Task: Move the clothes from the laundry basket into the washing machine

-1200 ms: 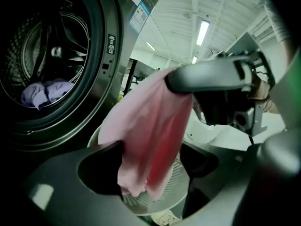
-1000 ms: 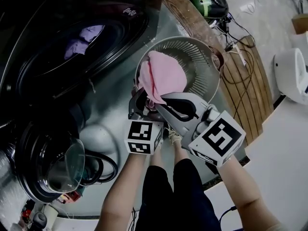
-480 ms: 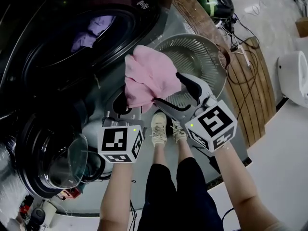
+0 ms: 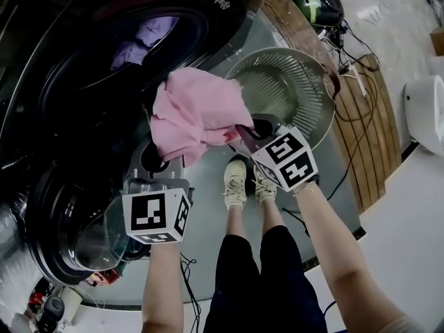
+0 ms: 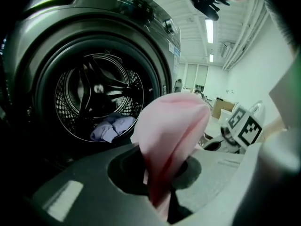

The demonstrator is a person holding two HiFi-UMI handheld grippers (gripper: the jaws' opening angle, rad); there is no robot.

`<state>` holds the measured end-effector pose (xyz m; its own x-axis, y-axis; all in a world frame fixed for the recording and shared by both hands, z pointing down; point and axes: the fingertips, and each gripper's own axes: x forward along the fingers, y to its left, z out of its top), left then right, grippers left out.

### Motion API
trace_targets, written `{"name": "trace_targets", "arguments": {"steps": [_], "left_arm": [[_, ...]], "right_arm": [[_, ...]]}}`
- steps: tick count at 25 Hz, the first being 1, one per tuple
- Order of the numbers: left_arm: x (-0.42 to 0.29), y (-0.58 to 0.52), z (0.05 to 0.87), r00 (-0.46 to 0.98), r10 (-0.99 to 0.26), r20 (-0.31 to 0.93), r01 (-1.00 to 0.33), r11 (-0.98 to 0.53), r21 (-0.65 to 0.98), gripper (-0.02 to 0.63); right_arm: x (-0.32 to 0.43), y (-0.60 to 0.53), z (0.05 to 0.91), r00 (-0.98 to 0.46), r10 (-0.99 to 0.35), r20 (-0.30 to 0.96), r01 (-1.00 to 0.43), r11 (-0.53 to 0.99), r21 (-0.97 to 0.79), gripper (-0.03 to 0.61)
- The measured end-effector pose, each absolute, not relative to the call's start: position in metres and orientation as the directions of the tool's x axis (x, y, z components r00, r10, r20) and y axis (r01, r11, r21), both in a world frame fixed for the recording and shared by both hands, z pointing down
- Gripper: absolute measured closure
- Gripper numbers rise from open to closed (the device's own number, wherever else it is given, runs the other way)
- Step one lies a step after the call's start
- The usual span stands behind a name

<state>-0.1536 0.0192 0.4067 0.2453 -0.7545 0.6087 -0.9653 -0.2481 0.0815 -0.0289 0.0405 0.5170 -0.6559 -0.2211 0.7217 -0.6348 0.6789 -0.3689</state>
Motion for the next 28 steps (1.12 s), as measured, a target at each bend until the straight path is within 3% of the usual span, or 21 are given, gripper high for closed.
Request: {"name": "trace_targets", "arguments": {"steps": [5, 9, 13, 16, 24, 28], "left_arm": [[-0.149, 0.026, 0.430, 0.256, -0.691, 0.676, -0.956, -0.283, 0.073, 0.558], [-0.137, 0.031, 0.440, 0.287, -0.659, 0.696, -0.948, -0.298, 0.109, 0.543], [-0.109, 0.036, 0.444, 0.401, -0.609, 0.684, -0.907, -0.369, 0.203, 0.355], [-0.097, 0.039, 0.447, 0.425, -0.590, 0.686, -0.893, -0.398, 0.211, 0.327], [-0.079, 0.025, 0.462, 0.406, -0.587, 0.700, -0.876, -0.468, 0.116, 0.326], [-0.079, 0.017, 0.461, 0.426, -0.625, 0.654, -0.882, -0.448, 0.146, 0.461]], "right_arm": [[-0.053, 0.024, 0.468, -0.755, -0.273, 0.596, -0.595, 0.669, -0.447, 0.541], [-0.068, 0.015, 0.446, -0.778, -0.265, 0.570, -0.564, 0.694, -0.447, 0.541], [-0.080, 0.014, 0.432, -0.789, -0.235, 0.568, -0.530, 0.728, -0.435, 0.541], [-0.086, 0.019, 0.426, -0.790, -0.200, 0.579, -0.506, 0.747, -0.432, 0.541], [-0.092, 0.038, 0.427, -0.770, -0.135, 0.624, -0.466, 0.787, -0.405, 0.545], [-0.091, 0.030, 0.424, -0.812, -0.150, 0.564, -0.473, 0.735, -0.485, 0.541]]}}
